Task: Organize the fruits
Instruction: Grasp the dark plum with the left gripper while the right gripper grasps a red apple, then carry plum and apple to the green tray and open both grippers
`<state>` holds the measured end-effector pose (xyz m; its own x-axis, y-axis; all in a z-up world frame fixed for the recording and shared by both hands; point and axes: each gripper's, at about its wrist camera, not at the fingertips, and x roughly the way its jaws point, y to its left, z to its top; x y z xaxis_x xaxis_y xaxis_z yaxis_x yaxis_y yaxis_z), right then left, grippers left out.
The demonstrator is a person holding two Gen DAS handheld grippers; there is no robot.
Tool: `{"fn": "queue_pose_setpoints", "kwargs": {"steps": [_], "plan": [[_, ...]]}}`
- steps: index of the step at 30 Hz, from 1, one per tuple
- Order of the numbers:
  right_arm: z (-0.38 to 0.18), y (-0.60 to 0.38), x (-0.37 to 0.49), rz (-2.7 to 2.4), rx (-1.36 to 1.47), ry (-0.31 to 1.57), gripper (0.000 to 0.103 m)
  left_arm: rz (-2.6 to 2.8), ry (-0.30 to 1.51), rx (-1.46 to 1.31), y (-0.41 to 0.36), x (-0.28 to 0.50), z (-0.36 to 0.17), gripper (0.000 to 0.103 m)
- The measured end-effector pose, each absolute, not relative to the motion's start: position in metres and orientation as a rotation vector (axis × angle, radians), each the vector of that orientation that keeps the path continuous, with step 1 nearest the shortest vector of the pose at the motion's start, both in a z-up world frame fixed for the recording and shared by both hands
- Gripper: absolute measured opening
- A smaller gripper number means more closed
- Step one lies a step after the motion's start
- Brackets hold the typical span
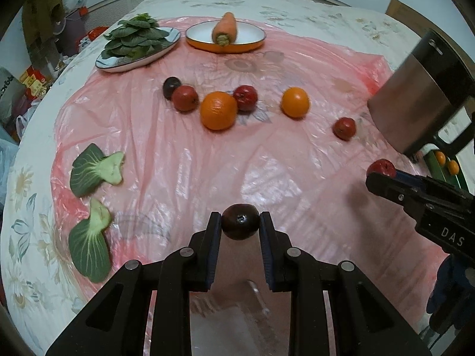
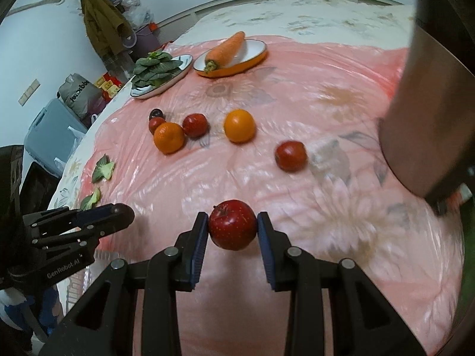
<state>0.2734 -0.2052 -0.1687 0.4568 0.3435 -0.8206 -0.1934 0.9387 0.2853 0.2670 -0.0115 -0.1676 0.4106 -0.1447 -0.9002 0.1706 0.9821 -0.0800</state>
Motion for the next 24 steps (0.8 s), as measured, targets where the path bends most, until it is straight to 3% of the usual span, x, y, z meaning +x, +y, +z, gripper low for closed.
{"fn": "queue_pose_setpoints", "kwargs": {"steps": [24], "plan": [[-0.136, -0.384, 0.175, 0.023, 0.25, 1.03, 0.056, -0.52, 1.127, 0.18, -0.193, 0.217, -0.134, 0.022]]}}
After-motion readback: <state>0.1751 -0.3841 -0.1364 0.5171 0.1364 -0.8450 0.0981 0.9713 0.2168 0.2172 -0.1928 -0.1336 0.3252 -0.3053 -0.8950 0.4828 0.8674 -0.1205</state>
